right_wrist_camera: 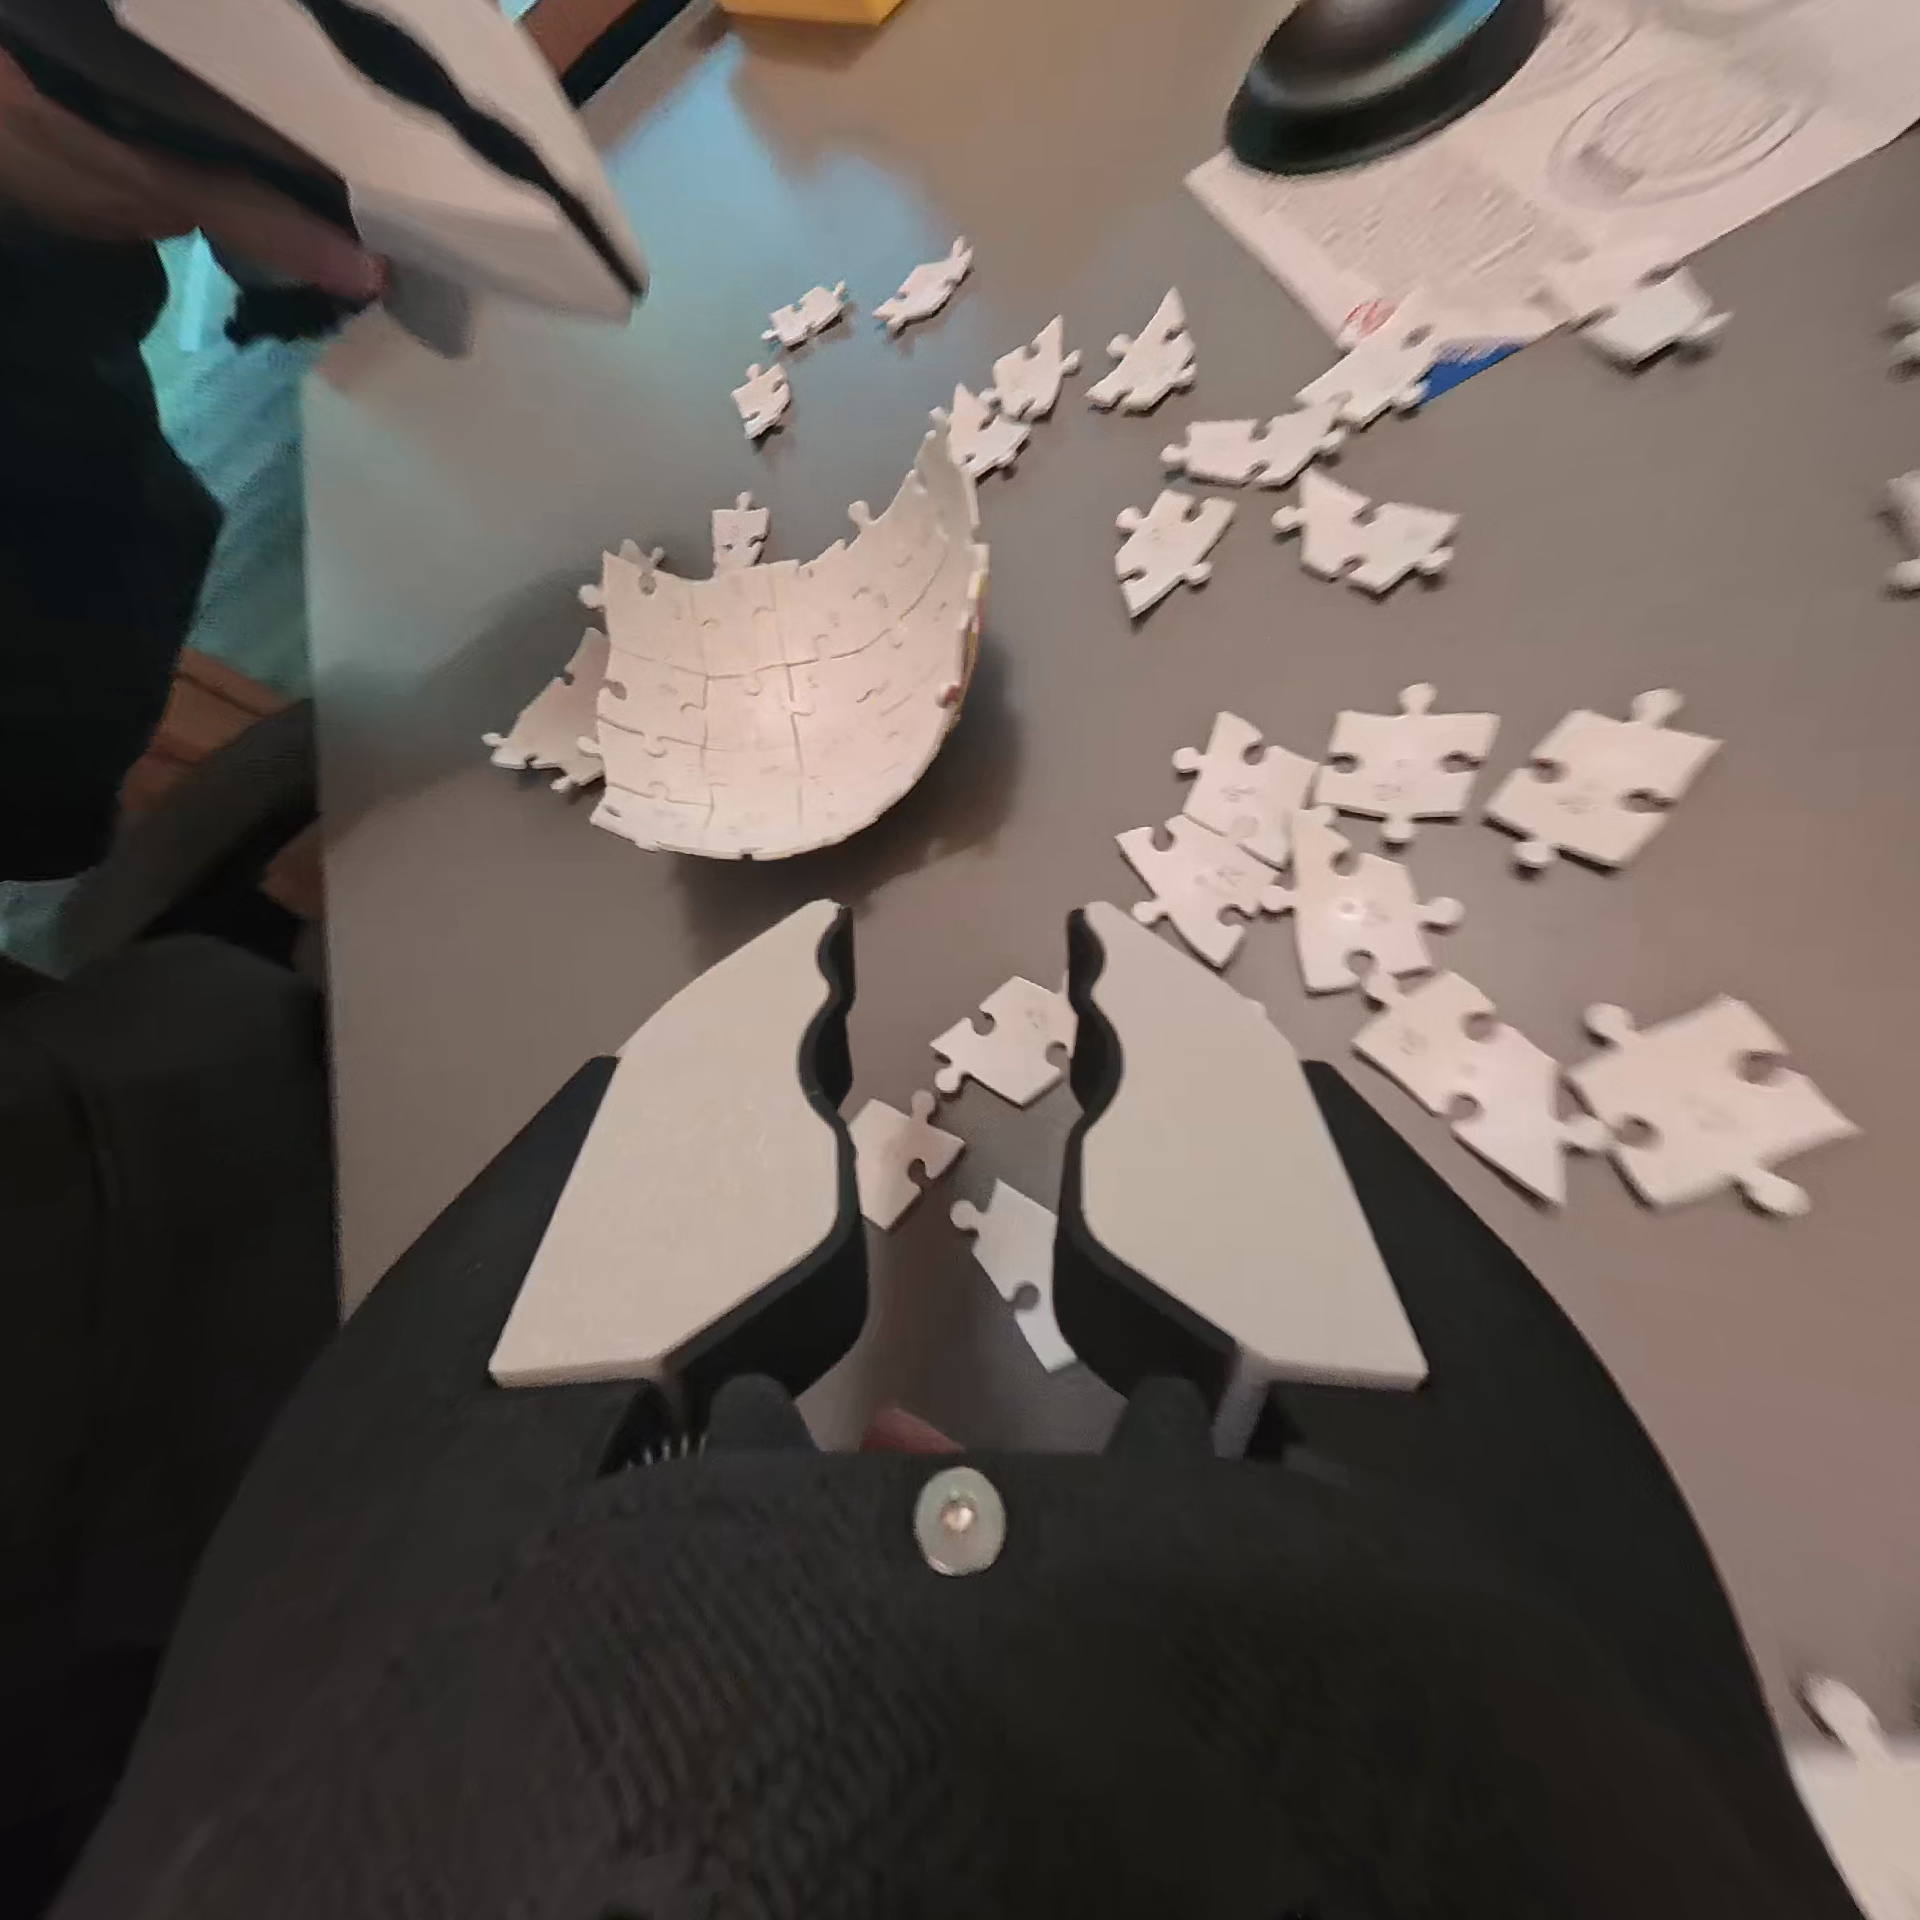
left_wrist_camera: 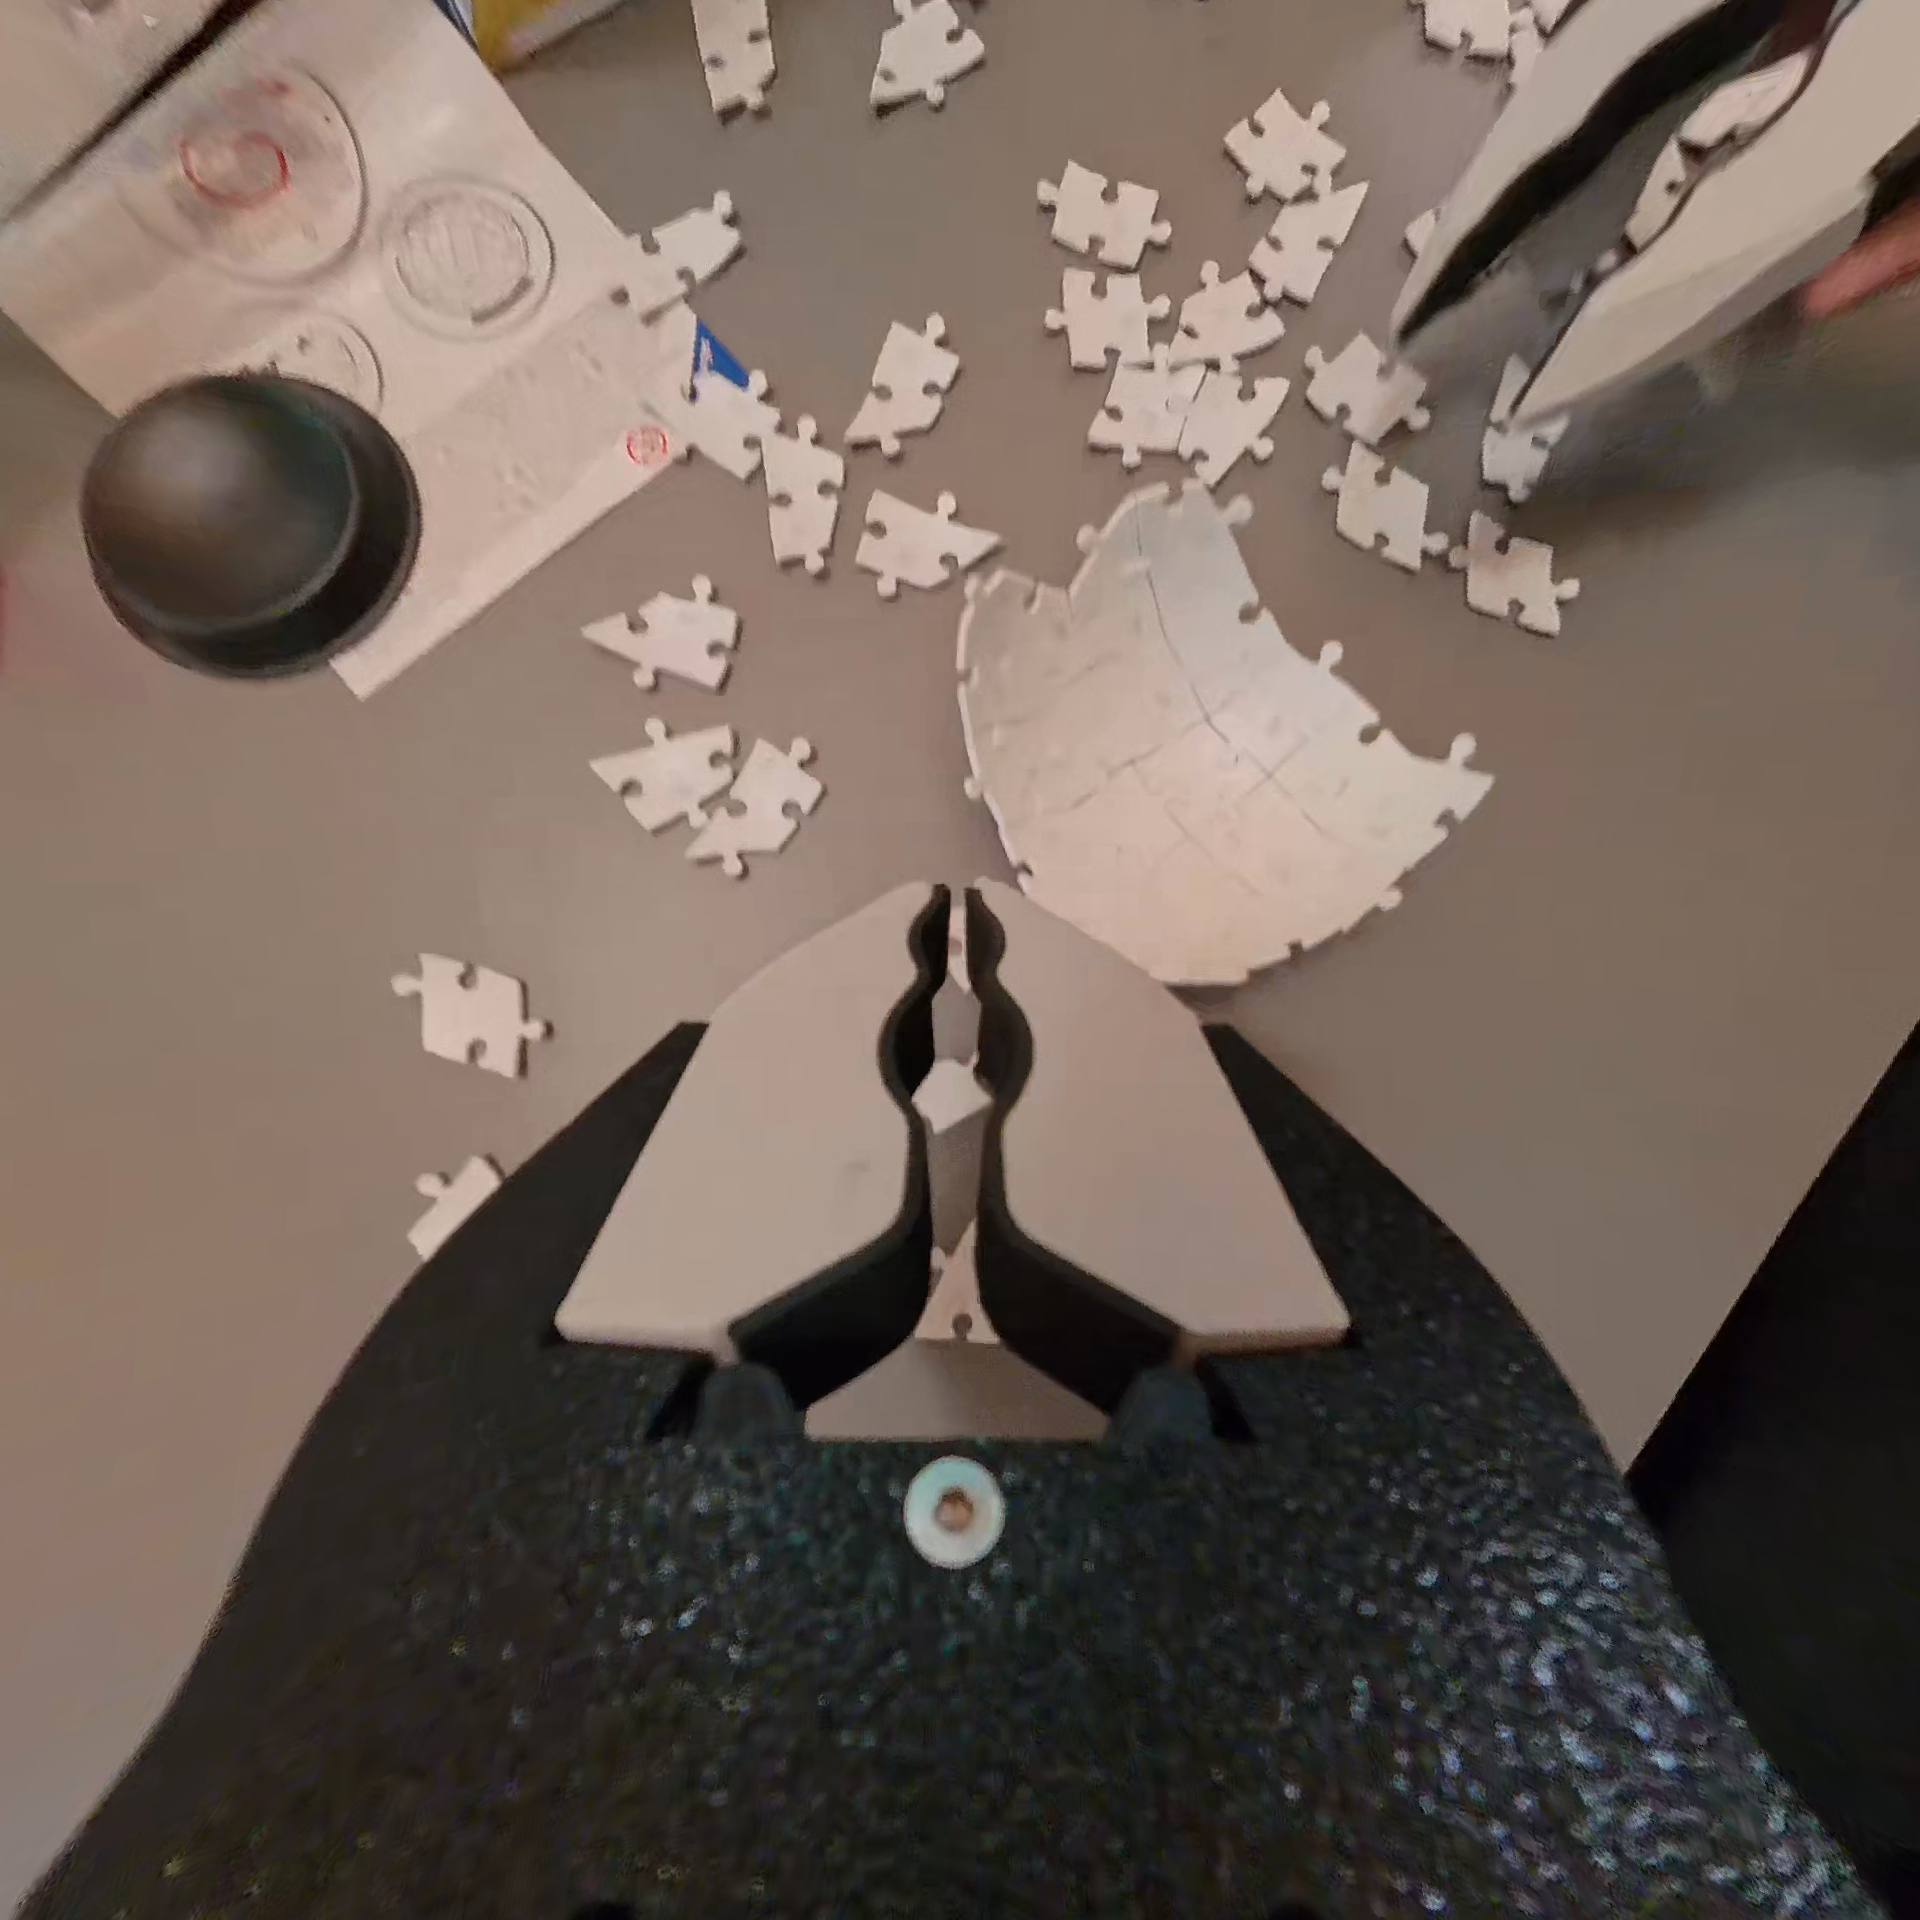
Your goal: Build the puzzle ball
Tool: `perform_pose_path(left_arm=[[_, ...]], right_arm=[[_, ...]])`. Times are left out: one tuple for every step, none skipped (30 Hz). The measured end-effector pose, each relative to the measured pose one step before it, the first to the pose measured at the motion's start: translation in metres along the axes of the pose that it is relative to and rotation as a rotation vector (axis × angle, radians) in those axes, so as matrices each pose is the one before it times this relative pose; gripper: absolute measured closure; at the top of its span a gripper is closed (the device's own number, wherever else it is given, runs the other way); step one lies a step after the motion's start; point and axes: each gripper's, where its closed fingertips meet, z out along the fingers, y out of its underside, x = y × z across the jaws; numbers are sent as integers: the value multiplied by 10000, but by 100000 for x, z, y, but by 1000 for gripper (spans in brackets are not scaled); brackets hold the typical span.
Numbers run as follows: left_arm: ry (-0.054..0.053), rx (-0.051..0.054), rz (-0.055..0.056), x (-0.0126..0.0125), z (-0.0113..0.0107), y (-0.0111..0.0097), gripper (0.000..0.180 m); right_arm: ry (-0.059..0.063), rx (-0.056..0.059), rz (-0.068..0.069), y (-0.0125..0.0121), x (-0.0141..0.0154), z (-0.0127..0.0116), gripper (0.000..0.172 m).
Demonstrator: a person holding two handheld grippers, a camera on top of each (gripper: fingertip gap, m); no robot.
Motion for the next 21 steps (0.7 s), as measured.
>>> perform_pose_path(left_arm=[[88,20,27,182,4,858,178],[106,-28,18,217,21,854,176],[70,-44,-8,158,12,791,176],[44,-32,0,110,-5,681,176],[40,-8,10,89,-16,573,176],[42,7,13,73,-23,460,175],[38,20,22,62,-47,354,175],[20,61,37,44,-110,241,175],[-13,119,48,1,-133,96,175],[-34,174,54,-46,-158,-18,174],[-29,218,49,-63,-166,-88,174],[-26,234,19,-93,-171,-107,174],[-42,244,-28,-174,-177,-126,173],[-56,275,-68,-237,-173,-168,173],[-65,296,-108,-311,-154,-180,173],[-75,304,-154,-389,-157,-179,172],[-85,310,-181,-476,-190,-182,169],[-118,332,-210,-580,-210,-212,166],[-150,346,-253,-621,-216,-209,164],[-110,342,-288,-533,-171,-193,162],[43,288,-275,-193,-120,-98,160]], right_arm=[[255,175,-247,-105,-4,-427,133],[211,227,-311,-94,-154,-442,131],[176,245,-319,-52,-258,-400,129],[241,235,-266,3,-200,-400,128],[329,185,-237,48,-42,-388,126],[405,116,-224,63,137,-411,124],[422,60,-160,115,254,-423,121],[361,-16,-30,206,276,-431,119],[248,-100,97,274,220,-414,117],[211,-100,168,243,210,-410,115],[233,-19,147,143,243,-411,111],[293,96,73,3,279,-420,109],[329,191,-40,-99,300,-402,108],[324,192,-83,-23,256,-387,107],[250,111,-123,91,168,-335,107],[237,52,-189,121,180,-288,103],[408,89,-242,34,440,-268,99],[491,87,-244,64,509,-252,98],[296,60,-273,89,278,-182,98],[75,70,-228,29,-2,-58,98],[-91,81,-109,-67,-235,14,98]])
